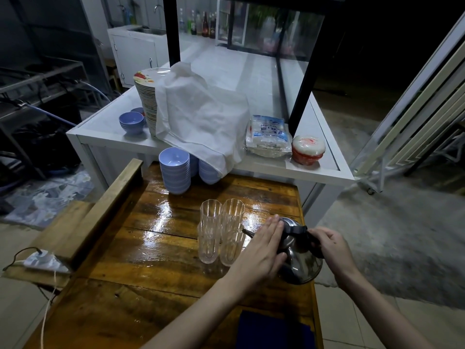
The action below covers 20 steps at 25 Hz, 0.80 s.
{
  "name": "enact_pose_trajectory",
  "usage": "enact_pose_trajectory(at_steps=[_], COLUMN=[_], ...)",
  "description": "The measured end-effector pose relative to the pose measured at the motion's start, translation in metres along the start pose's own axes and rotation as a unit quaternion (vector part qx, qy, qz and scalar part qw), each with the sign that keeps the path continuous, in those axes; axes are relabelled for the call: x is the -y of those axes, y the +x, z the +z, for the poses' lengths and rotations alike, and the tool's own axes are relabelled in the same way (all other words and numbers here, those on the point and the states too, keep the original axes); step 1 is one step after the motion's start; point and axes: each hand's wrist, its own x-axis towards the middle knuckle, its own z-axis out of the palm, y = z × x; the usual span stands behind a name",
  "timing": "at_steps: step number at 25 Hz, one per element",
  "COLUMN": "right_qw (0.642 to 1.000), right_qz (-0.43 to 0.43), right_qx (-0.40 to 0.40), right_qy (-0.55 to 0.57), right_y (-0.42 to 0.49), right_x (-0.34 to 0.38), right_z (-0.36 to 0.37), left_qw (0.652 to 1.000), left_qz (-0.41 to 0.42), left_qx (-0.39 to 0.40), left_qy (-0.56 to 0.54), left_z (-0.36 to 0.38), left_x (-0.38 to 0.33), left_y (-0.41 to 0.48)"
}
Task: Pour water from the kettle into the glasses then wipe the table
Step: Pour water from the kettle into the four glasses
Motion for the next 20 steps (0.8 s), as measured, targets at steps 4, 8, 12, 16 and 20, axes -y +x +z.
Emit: enact_pose_trajectory(at_steps=[4, 8, 12, 16, 20], right_qw=[0.999, 0.998, 0.998, 0.998, 0.998], right_qz=[-0.010, -0.018, -0.021, -0.022, -0.025], right_qx=[-0.009, -0.014, 0.001, 0.000, -0.004], right_qy=[-0.034, -0.052, -0.059, -0.059, -0.063], right_y=[0.002, 0.003, 0.004, 0.004, 0.006], right_x=[0.005, 0.009, 0.012, 0.015, 0.016], right_z=[-0.001, 0.000, 0.002, 0.002, 0.002], left_qw=[1.000, 1.000, 0.999, 0.999, 0.999], left_qz=[-0.006, -0.012, -0.019, -0.021, -0.024], left_qx=[-0.003, -0.007, -0.008, -0.009, -0.009], left_qy=[-0.011, -0.026, -0.037, -0.043, -0.043], left_z=[0.001, 0.004, 0.003, 0.001, -0.001], left_x=[0.001, 0.001, 0.002, 0.003, 0.000], left_y=[0.001, 0.001, 0.001, 0.001, 0.003])
